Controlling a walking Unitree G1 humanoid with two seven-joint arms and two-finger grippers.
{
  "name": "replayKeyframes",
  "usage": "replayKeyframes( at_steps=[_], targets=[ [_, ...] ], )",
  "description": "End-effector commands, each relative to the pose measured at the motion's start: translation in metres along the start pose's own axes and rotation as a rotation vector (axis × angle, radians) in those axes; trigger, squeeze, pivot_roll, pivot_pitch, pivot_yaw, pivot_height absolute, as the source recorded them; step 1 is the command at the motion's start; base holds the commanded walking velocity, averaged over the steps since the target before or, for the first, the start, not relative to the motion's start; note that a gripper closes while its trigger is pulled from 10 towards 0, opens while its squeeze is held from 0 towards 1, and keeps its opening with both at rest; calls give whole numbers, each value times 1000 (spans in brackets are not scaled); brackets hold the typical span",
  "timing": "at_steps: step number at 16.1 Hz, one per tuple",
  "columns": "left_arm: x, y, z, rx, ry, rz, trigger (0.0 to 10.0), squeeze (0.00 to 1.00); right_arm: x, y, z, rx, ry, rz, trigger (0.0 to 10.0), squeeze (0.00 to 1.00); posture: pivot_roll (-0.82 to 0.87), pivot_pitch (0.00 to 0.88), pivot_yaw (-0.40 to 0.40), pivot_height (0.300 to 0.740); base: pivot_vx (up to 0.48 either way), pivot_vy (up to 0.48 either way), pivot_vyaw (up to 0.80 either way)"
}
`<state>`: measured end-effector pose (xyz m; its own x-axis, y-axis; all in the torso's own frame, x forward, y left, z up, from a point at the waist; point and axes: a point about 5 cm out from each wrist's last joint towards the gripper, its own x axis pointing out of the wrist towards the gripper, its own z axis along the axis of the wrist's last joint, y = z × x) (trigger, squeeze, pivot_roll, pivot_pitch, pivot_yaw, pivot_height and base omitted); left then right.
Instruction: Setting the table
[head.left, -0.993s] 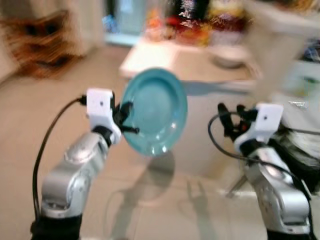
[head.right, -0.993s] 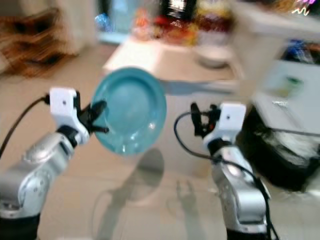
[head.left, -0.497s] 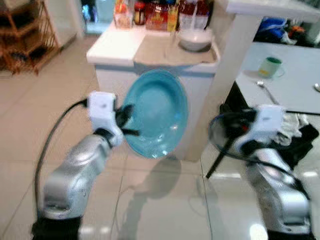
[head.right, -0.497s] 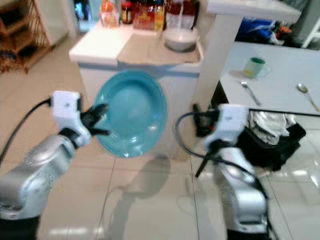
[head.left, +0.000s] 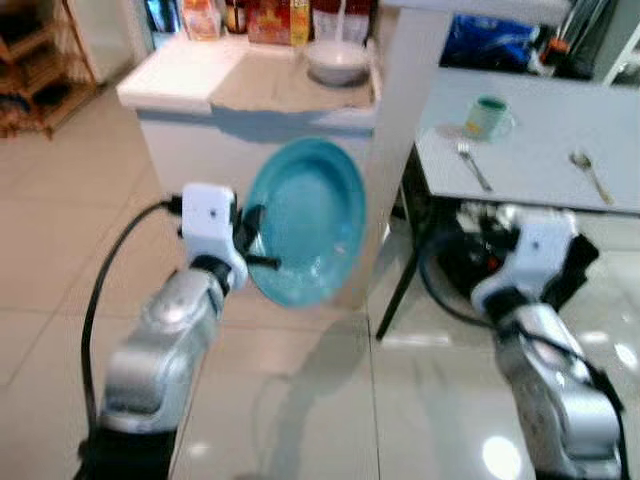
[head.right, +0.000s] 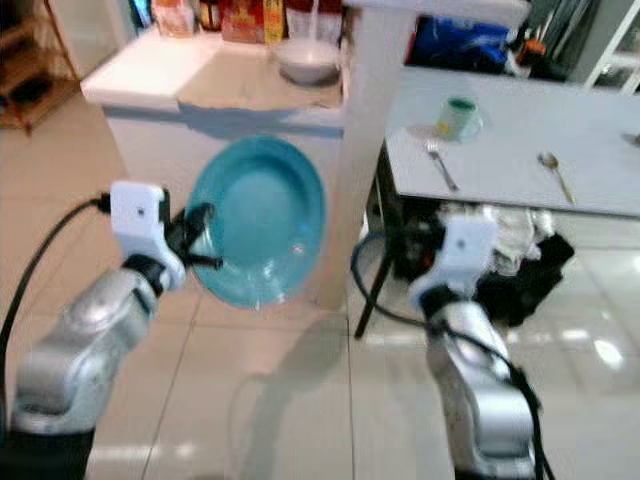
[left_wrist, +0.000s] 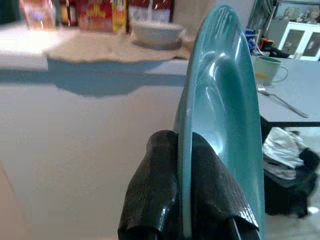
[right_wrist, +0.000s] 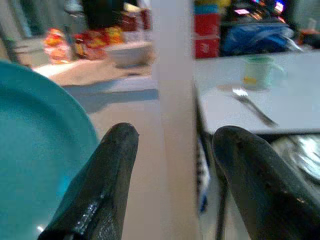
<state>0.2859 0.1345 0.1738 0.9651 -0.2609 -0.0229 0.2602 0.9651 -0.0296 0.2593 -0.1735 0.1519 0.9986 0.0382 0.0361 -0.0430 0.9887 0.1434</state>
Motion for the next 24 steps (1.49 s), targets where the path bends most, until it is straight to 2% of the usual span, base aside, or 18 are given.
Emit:
replayKeyframes(
  at_steps=[1,5,9,14,24],
  targets=[
    [4,-16,11,21,-59,-77,10000,0,-1,-10,7,-8,-34,-48,10000,0,23,0,-8,740,0,0,0],
    [3,-28,14,60,-117,-167,10000,0,-1,-16,7,5,-44,-78,10000,0,27,0,-14,740,223,0,-770],
    [5,-28,14,68,-122,-171,10000,0,0,-19,10,3,-48,-85,10000,0,23,1,-13,740,379,0,-800],
    [8,-27,17,84,-138,-163,10000,0,4,-14,18,-20,-83,-47,10000,0,25,1,-19,740,412,0,0],
    [15,-25,21,51,-161,-150,10000,0,8,-10,21,-25,-85,-6,10000,0,21,0,-16,740,423,0,0]
  ],
)
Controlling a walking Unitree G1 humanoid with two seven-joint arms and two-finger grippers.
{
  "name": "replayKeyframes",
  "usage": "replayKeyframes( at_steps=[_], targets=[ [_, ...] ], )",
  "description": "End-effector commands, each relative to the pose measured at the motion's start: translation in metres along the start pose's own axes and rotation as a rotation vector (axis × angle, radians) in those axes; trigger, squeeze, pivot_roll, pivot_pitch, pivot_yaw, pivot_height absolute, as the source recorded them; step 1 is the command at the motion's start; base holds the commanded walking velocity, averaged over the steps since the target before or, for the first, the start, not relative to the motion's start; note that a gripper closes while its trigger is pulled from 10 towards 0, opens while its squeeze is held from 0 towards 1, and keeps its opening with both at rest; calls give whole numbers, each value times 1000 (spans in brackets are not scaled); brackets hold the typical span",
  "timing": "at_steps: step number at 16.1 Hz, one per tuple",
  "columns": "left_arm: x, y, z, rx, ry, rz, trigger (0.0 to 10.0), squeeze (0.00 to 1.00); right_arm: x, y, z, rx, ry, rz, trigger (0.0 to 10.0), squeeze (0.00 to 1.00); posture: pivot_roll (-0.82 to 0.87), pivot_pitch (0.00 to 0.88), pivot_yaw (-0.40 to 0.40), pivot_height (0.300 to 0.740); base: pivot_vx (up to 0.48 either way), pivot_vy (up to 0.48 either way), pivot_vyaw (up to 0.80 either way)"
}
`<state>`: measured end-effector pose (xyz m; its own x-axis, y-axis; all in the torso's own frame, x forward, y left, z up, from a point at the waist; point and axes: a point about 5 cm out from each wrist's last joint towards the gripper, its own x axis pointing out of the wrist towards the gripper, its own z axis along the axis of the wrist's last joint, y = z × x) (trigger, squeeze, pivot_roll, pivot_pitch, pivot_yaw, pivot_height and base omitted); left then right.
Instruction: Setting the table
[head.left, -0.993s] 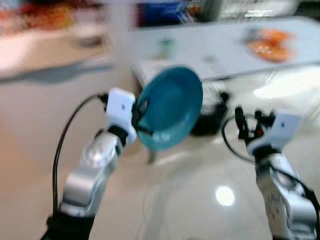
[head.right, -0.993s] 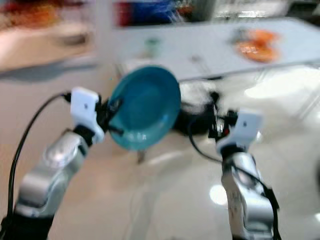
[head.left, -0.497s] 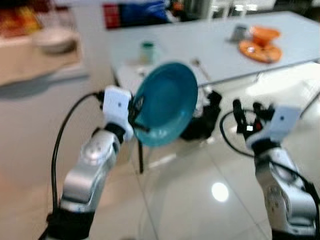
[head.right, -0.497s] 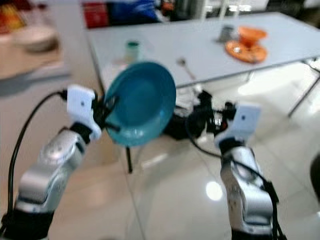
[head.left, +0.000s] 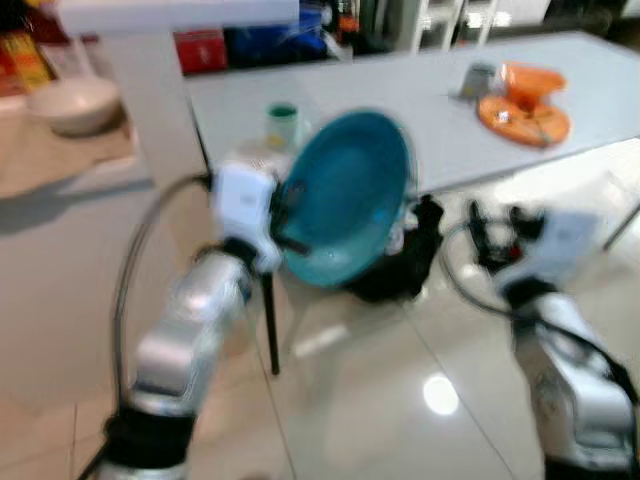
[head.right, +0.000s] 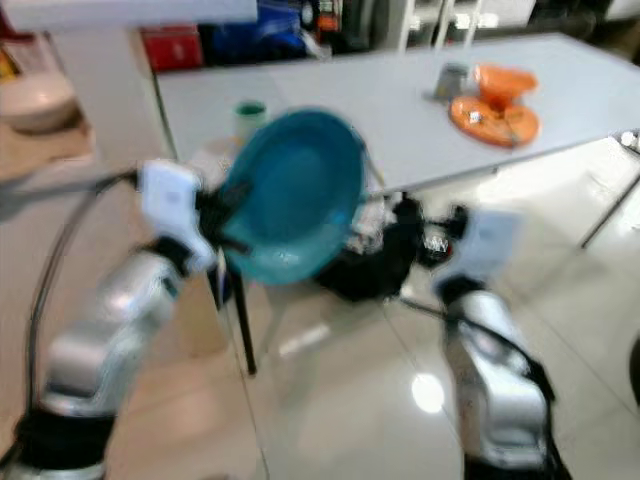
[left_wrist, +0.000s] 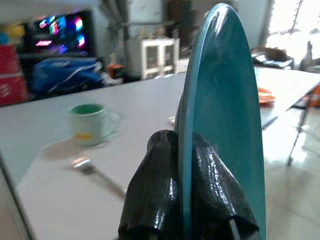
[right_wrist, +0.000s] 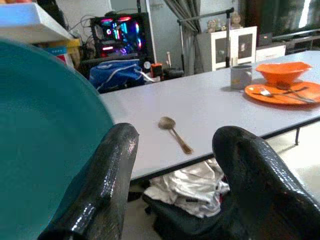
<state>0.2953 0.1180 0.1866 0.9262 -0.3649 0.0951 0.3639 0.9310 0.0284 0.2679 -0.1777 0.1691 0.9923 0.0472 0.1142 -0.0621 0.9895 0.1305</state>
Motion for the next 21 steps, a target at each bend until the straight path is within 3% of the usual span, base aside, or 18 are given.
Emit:
replayKeyframes(
  at_steps=[1,14,17,20,21],
  targets=[
    [4,-10,9,-4,-45,-36,10000,0,-1,-7,3,-14,-7,-20,10000,0,21,0,-16,740,424,0,0],
    [12,-12,10,-38,-56,-38,10000,0,1,-2,0,-11,21,30,10000,0,22,0,-20,740,415,0,0],
    [12,-15,11,-61,-58,-58,10000,0,-1,-5,-3,62,37,13,10000,0,16,0,-18,740,409,0,0],
    [11,-15,13,-221,-62,-67,10000,0,-2,-12,-5,159,39,0,10000,0,15,0,-18,740,123,0,0],
    [10,-15,15,-287,-77,-89,10000,0,-3,-11,-4,235,31,49,10000,216,14,0,-18,740,0,0,0]
  ],
)
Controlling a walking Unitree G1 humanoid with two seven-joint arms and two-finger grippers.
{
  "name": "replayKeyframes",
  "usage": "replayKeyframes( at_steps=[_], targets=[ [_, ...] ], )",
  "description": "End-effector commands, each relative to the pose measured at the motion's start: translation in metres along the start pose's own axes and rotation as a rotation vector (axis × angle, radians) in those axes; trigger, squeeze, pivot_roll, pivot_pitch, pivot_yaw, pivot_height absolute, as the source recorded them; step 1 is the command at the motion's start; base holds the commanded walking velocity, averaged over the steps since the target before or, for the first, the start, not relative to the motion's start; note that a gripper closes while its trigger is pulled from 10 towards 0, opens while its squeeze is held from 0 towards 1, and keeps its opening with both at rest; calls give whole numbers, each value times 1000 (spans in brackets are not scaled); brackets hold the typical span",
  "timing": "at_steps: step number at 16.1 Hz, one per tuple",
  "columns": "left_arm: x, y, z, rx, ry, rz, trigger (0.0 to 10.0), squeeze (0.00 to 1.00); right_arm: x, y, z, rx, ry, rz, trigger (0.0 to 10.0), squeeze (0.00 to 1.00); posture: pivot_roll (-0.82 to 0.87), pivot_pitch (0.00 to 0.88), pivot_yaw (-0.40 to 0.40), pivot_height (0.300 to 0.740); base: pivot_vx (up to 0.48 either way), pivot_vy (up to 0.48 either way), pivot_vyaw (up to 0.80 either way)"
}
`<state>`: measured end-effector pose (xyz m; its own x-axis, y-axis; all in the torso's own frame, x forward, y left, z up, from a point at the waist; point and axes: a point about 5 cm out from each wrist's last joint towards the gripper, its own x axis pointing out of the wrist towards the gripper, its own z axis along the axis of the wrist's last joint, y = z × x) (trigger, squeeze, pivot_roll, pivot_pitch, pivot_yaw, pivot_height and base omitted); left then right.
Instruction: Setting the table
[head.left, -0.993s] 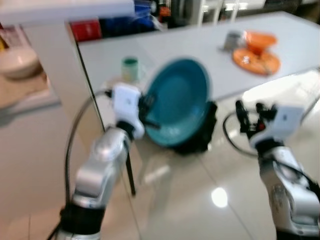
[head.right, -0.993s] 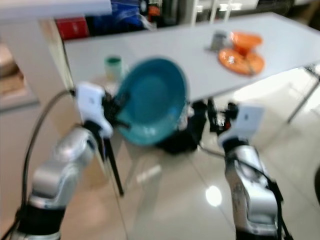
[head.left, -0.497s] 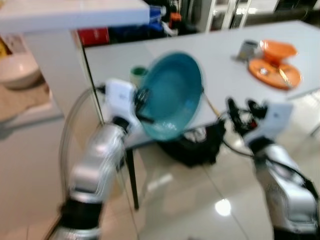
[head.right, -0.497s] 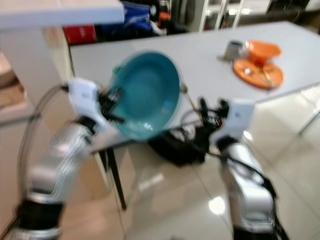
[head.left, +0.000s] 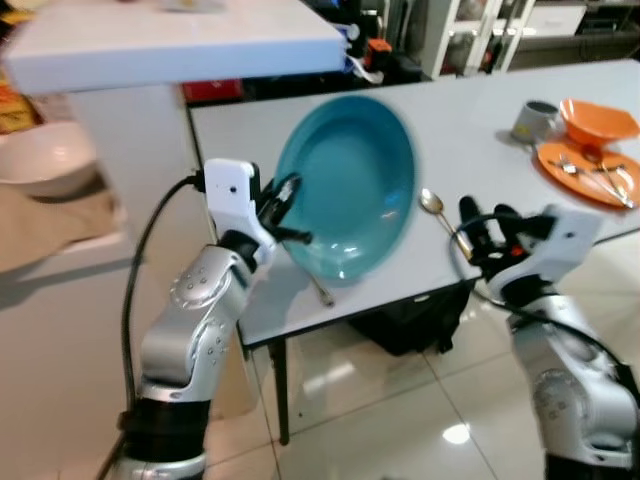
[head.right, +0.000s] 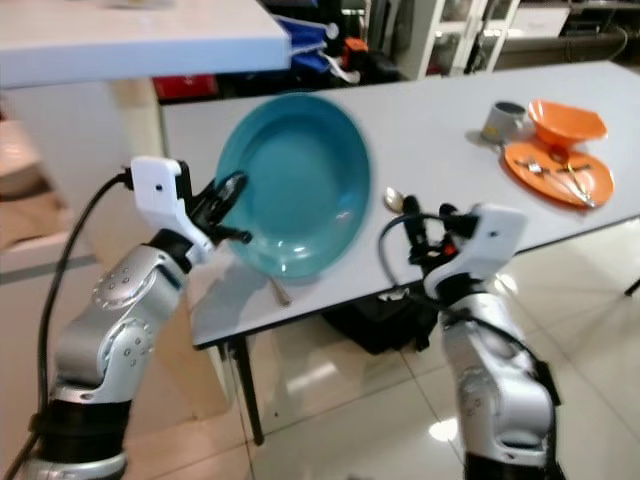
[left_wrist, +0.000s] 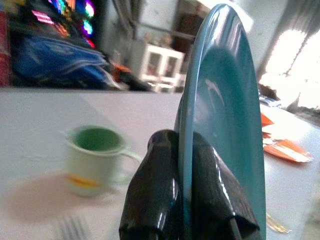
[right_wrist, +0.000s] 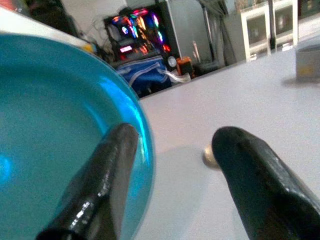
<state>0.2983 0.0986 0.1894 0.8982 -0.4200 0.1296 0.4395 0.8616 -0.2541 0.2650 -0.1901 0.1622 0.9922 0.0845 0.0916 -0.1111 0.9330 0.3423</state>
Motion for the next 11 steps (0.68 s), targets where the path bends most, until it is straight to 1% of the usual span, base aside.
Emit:
replayKeyframes(
  at_steps=[1,2,3,4,6,7,8,9,10,11],
  targets=[
    [-1,-3,15,-20,-58,-43,10000,0,1,4,1,77,1,50,10000,1000,14,0,-18,740,0,0,0],
    [-1,-4,19,-102,-72,-77,10000,0,-2,7,1,199,6,112,10000,1000,14,0,-18,740,0,0,0],
    [-2,-6,23,-187,-78,-117,10000,0,-5,7,-3,301,39,159,10000,1000,12,0,-16,740,0,0,0],
    [-2,-8,26,-280,-79,-150,10000,0,-7,7,-11,411,103,208,10000,1000,14,0,-16,740,0,0,0],
    [-1,-7,25,-339,-65,-169,10000,0,-8,4,-16,469,136,219,10000,1000,16,0,-19,740,0,0,0],
    [-1,-7,24,-361,-53,-188,10000,0,-7,1,-17,498,139,198,10000,1000,21,0,-25,740,0,0,0],
    [-1,-6,23,-402,-43,-213,10000,0,-5,-4,-19,538,137,169,10000,1000,25,0,-28,740,0,0,0],
    [-1,-4,24,-442,-39,-224,10000,0,-5,-4,-17,586,135,172,10000,1000,25,0,-28,740,0,0,0],
    [-1,-3,24,-462,-31,-233,10000,0,-4,-1,-15,638,141,199,10000,1000,27,0,-31,740,0,0,0],
    [-1,-1,22,-462,-10,-236,10000,0,-6,3,-12,713,145,261,10000,533,27,0,-31,740,0,0,0]
  ],
)
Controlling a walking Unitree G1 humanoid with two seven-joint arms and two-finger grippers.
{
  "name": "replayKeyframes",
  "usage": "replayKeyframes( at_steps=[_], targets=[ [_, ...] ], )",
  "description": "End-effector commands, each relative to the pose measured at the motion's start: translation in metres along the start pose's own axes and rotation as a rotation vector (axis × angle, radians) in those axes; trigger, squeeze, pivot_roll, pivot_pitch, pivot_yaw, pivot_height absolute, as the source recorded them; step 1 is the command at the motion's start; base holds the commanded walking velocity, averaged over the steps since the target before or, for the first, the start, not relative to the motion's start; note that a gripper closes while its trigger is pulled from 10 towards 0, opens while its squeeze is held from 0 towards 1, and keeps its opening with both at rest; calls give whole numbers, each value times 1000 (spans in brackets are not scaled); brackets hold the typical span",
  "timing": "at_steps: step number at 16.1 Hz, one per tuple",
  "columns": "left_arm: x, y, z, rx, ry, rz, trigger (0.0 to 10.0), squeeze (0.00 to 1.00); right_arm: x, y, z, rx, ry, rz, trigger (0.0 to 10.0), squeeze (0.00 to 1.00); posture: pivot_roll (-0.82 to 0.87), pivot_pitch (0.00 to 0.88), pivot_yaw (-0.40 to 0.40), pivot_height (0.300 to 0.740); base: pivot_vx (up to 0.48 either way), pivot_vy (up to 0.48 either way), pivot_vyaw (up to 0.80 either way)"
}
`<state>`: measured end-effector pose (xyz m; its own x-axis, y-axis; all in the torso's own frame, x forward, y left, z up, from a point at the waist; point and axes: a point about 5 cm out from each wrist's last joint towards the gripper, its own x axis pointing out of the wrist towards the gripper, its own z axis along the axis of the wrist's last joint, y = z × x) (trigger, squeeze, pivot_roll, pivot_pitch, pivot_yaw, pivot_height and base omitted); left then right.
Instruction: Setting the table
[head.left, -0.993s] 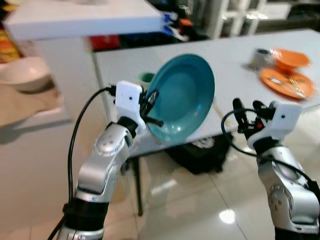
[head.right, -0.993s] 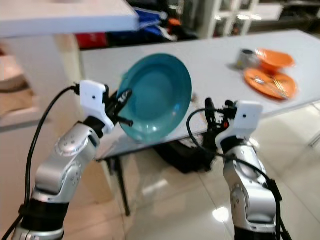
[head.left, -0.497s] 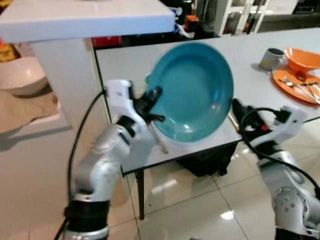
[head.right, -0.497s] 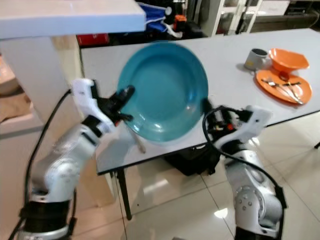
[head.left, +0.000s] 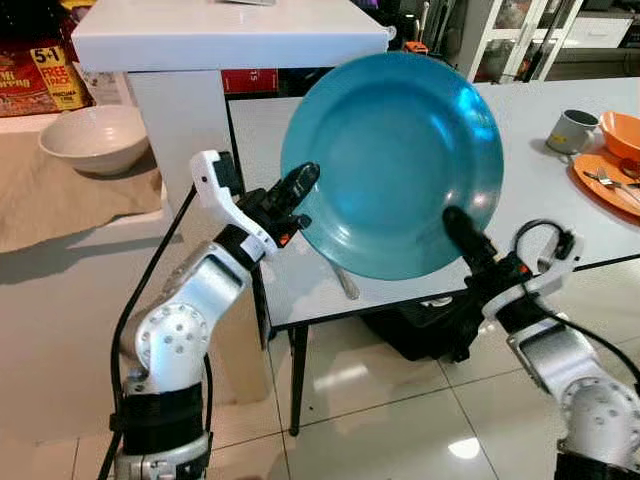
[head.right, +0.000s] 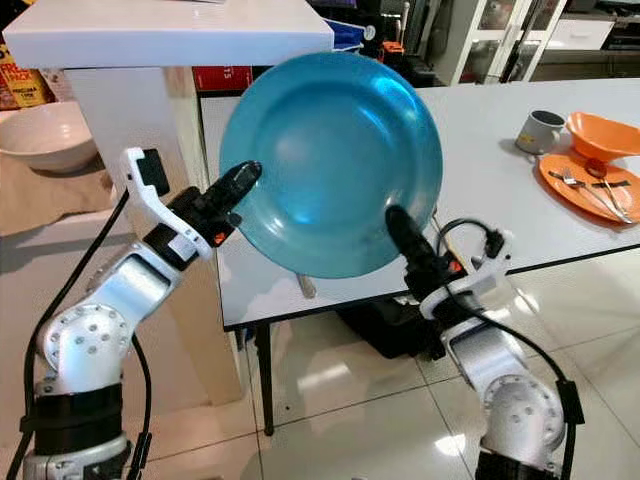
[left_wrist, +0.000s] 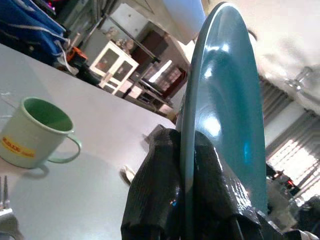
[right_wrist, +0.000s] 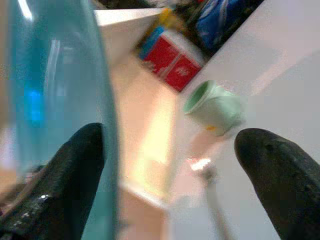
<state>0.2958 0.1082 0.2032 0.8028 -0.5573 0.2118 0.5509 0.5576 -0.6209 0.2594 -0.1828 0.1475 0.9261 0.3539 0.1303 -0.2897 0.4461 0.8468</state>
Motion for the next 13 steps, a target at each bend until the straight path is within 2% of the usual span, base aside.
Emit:
replayKeyframes(
  at_steps=[1,2,3,4,13],
  targets=[
    [5,-3,3,7,15,-29,10000,0,0,7,4,59,-7,55,10000,0,29,0,-31,740,0,0,0],
    [5,-1,2,-7,17,-13,10000,0,0,7,4,82,-2,63,2392,0,28,0,-29,740,0,0,0],
    [5,0,2,-16,18,-12,10000,0,0,7,3,89,6,66,588,0,28,0,-29,740,0,0,0],
    [6,-1,2,-26,19,-14,10000,0,-1,9,2,102,18,84,0,0,27,0,-28,740,0,0,0],
    [9,9,8,-30,11,38,10000,0,-5,17,-2,161,34,128,0,0,25,0,-19,740,0,0,0]
  ],
)
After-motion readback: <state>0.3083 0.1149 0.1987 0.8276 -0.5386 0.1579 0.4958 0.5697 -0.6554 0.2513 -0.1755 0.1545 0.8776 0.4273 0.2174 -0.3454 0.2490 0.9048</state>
